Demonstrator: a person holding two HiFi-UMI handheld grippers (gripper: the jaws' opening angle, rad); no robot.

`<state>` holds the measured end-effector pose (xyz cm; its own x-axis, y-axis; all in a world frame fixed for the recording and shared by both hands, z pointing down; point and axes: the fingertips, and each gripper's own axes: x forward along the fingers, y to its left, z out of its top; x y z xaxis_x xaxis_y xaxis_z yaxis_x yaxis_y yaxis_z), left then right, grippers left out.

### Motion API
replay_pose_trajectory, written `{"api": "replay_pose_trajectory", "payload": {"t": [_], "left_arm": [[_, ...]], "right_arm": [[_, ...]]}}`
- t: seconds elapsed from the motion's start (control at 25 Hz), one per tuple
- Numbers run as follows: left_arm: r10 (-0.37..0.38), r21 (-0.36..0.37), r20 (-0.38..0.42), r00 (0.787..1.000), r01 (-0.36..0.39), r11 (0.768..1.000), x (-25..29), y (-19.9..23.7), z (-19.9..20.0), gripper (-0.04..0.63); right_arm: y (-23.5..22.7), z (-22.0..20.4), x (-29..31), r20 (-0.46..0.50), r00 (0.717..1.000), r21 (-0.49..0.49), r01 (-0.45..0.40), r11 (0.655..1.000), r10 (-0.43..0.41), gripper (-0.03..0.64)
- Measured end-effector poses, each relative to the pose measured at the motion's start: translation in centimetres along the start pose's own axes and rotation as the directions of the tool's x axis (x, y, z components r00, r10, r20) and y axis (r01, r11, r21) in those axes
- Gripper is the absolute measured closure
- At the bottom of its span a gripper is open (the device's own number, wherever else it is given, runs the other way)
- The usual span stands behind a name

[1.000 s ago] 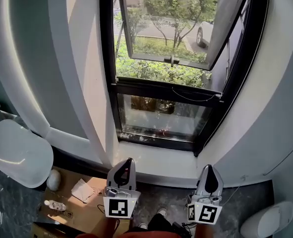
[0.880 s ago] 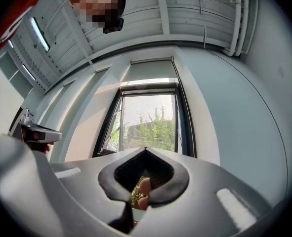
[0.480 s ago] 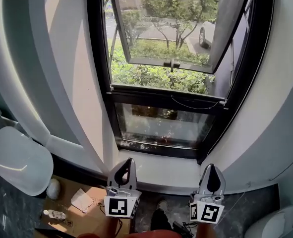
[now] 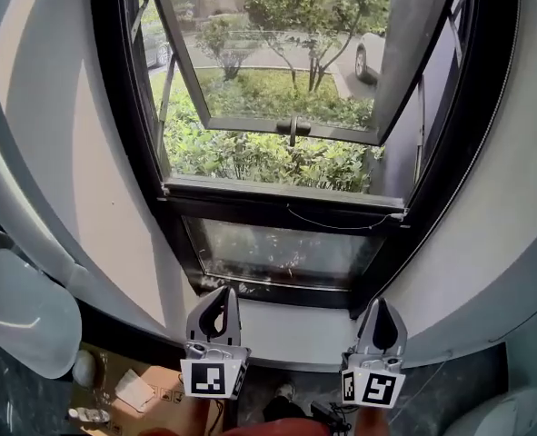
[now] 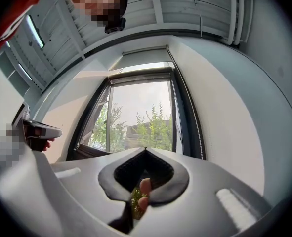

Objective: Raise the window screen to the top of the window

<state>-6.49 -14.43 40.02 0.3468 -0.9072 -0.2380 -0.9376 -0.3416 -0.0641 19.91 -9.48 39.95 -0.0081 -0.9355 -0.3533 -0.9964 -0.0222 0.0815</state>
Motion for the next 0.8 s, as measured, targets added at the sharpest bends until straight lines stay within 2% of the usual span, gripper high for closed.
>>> {"api": "replay_pose_trajectory", "payload": {"t": [0.44,0.68,0.8], "left_arm": [[0.031,0.02,-0.022,0.999,-0.03,0.999,9.7,-0.2,-2.1,0.589],[0.02,0.065,-0.054,0.998,-0.017,0.998,12.2,0.4,-3.0,0.589],[0.01,0.053,-0.051,0.999,-0.007,0.999,13.2,1.0,-3.5,0.589]], "right_arm": [[-3.6,-4.3,8.3,-0.016,0.999,0.021,-0.031,0.999,0.032,0.606],[-3.2,-5.6,11.2,-0.019,0.999,0.024,-0.05,0.998,0.051,0.606],[-3.3,-5.6,12.4,-0.018,0.999,-0.003,-0.042,0.999,0.042,0.606]]}}
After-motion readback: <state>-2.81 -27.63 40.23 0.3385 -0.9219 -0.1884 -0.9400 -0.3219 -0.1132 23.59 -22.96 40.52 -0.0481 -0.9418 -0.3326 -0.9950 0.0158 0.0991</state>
